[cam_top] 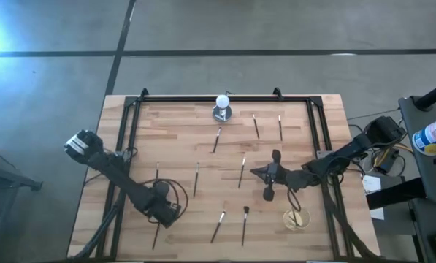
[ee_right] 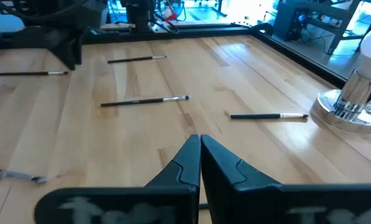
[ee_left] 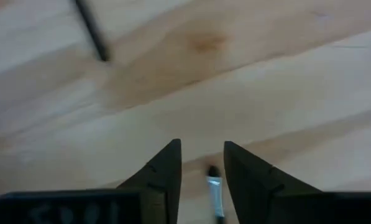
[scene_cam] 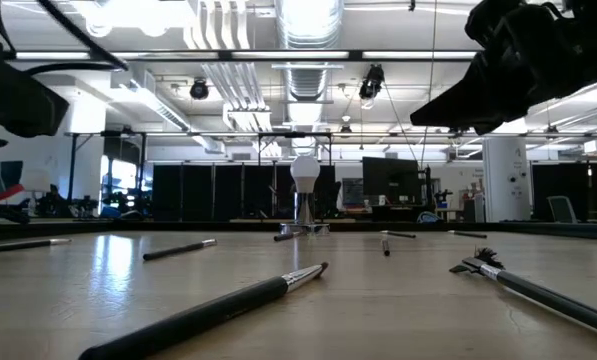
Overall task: Pick & Place Makeup Supplies
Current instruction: Put the silver makeup brush into the gold makeup holder
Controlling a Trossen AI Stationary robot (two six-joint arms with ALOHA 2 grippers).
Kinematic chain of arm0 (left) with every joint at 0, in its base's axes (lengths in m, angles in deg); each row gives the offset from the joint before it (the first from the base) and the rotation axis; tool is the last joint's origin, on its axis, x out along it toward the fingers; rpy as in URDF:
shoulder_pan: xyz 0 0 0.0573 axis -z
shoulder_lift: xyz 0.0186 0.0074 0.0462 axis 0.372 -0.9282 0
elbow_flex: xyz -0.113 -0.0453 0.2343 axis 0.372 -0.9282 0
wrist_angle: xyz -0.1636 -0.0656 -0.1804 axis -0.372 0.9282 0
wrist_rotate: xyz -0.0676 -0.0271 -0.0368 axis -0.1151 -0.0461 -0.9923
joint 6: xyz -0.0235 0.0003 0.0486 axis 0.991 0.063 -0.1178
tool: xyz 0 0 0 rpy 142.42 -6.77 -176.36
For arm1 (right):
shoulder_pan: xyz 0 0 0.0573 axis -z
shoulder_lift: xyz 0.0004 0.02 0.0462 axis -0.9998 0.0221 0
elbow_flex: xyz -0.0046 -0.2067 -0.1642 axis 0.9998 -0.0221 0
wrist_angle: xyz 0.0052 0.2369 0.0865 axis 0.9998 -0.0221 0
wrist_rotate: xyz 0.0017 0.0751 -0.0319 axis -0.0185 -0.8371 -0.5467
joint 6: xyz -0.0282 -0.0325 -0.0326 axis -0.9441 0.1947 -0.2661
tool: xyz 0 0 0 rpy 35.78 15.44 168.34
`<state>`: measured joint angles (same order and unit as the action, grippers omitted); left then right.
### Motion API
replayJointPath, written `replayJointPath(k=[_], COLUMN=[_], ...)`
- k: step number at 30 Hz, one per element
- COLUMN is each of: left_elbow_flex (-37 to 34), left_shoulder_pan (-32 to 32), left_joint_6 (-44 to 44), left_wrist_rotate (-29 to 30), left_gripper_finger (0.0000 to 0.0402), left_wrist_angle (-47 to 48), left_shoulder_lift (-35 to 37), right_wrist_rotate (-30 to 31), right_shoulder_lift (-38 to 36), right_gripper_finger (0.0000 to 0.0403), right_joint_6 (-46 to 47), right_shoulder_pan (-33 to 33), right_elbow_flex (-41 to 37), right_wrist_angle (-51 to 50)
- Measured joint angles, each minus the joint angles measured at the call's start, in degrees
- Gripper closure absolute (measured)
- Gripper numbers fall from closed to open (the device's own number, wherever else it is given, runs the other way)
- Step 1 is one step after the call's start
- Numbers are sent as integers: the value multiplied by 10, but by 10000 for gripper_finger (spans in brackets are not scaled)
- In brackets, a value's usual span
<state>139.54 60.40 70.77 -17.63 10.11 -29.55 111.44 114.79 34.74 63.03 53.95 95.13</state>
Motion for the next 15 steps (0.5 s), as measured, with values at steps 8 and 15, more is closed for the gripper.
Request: replayJointPath(k=[8, 15], left_elbow_flex=[30, 32], left_shoulder_pan=[5, 13], left_joint_6=[21, 34], left_wrist_rotate=[-44, -61], left_gripper_finger=[289, 290], left_wrist_angle=[-6, -7], left_shoulder_lift=[-38, -63], right_wrist_rotate=[0, 1], right_shoulder_lift=[0, 0], right_gripper_finger=[394, 394], right_joint_6=[21, 17], right_shoulder_pan=[-2, -3], right_elbow_flex=[-20, -25], right_wrist_angle=[13, 30])
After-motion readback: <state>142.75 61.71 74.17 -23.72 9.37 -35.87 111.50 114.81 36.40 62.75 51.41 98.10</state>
